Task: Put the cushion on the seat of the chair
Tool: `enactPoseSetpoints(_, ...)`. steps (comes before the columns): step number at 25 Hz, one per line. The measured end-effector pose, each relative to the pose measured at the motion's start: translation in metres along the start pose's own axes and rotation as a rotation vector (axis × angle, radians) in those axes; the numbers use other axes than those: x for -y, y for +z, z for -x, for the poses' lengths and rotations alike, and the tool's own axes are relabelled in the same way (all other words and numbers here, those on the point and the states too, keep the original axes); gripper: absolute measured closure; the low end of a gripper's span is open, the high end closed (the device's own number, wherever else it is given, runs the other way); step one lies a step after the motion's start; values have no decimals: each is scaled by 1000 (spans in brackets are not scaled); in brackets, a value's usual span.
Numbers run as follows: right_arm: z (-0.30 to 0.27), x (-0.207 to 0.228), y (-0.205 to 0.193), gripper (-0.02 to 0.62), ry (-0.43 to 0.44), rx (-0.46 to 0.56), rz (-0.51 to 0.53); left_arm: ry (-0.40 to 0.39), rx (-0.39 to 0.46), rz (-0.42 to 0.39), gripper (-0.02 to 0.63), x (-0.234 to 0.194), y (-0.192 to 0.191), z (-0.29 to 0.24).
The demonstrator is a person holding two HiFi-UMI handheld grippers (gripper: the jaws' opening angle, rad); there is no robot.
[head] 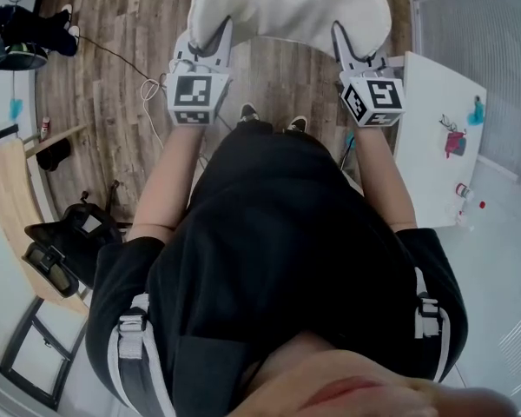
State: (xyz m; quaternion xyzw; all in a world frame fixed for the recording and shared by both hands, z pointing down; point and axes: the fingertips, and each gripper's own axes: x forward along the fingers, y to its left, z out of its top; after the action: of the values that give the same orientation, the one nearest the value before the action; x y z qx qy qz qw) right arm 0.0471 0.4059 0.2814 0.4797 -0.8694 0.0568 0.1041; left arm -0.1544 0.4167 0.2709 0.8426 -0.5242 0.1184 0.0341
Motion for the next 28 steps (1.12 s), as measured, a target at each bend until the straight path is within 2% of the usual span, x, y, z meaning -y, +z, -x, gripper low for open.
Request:
enactPoseSetpoints(8, -34, -17, 2, 538, -12, -10, 1, -22, 1, 11, 552, -39, -10, -8)
enactPoseSetpoints(12, -41, -15, 6, 538, -15, -9, -2, -26, 8, 10, 552, -45, -7, -14)
enactPoseSetpoints(19, -63, 4, 10, 538, -13, 2, 0, -26, 13, 0, 552, -55, 0, -43)
enactPoseSetpoints(28, -99, 57, 17, 538, 10, 26, -13, -16, 3, -21, 552, -59, 19, -101)
